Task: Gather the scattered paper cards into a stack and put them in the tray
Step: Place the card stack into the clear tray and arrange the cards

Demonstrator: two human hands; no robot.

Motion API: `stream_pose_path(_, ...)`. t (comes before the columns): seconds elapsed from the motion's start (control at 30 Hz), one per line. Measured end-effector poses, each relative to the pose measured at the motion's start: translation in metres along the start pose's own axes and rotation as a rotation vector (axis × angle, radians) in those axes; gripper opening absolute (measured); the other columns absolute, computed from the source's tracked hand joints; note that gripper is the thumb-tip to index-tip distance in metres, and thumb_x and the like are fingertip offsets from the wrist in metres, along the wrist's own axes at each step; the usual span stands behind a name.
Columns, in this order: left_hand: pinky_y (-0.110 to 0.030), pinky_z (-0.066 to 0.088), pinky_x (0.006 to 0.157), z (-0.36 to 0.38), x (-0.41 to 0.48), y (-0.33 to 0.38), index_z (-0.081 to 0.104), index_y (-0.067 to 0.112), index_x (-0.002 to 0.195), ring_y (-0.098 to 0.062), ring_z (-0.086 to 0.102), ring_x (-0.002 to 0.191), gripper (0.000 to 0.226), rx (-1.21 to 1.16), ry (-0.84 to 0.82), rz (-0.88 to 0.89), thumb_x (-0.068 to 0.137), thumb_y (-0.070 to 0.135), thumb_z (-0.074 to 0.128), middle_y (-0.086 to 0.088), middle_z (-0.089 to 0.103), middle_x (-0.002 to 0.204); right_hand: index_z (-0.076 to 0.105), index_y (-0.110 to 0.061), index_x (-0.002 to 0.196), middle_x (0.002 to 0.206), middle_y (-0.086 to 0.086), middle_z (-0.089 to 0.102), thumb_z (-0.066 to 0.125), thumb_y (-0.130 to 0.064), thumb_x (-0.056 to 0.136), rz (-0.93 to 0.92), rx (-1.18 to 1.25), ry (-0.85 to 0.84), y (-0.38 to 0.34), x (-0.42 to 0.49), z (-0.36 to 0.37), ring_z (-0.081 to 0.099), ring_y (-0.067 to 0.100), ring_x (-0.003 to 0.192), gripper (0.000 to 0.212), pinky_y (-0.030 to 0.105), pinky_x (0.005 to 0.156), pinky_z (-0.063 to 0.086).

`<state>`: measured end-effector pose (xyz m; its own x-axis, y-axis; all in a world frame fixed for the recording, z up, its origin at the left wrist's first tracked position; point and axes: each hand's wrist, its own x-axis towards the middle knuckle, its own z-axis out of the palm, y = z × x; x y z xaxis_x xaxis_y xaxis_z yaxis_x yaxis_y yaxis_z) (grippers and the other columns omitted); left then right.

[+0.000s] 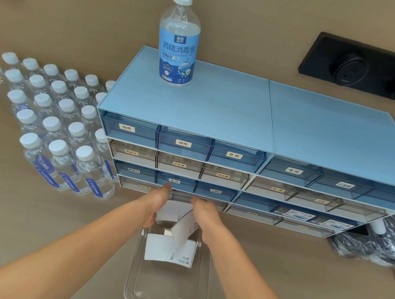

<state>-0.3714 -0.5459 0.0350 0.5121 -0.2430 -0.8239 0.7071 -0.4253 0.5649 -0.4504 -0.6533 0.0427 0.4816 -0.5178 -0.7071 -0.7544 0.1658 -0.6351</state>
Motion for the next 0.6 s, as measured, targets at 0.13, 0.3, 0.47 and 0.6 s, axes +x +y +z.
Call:
stream_pose_path(0.13,-0.049,0.023,0.118,0.0,-0.001,0.002,0.016,0.018,0.154,-0.033,0.031,0.143,0.071,0.054,-0.008,0.007,0.098,0.056,0.036,-0.014,0.029,0.157,0.05,-0.009,0.121,0.113,0.011,0.057,0.049,-0.017,0.092,-0.08,-0.17,-0.019,0.006,0.003,0.001,0.055,0.019,0.082,0.031,0.029,0.073,0.046)
stream_pose_path(0.3,-0.05,0.022,0.118,-0.001,-0.007,0.0,0.015,0.016,0.154,-0.033,0.026,0.145,0.072,0.174,-0.043,0.058,0.098,0.05,0.045,-0.011,0.022,0.16,0.047,-0.01,0.132,0.131,0.011,0.053,0.059,-0.015,0.088,-0.211,-0.514,-0.05,0.015,0.002,0.005,0.054,0.027,0.118,0.046,0.029,0.091,0.05)
stream_pose_path(0.47,-0.039,0.033,0.108,-0.004,-0.02,-0.009,0.025,0.007,0.15,-0.031,0.037,0.137,0.074,0.504,0.048,0.174,0.095,0.052,0.047,-0.013,0.034,0.154,0.029,-0.003,0.145,0.137,0.016,0.046,0.062,-0.002,0.085,-0.224,-0.62,0.037,0.023,0.001,0.011,0.048,0.029,0.127,0.069,0.03,0.103,0.045)
stream_pose_path(0.6,-0.036,0.035,0.103,-0.007,-0.028,-0.017,0.028,0.008,0.149,-0.029,0.04,0.135,0.072,0.611,0.07,0.216,0.096,0.055,0.043,-0.01,0.039,0.151,0.035,-0.001,0.141,0.133,0.016,0.05,0.06,0.007,0.082,-0.285,-0.608,0.15,0.024,-0.004,0.01,0.051,0.03,0.122,0.064,0.032,0.098,0.049)
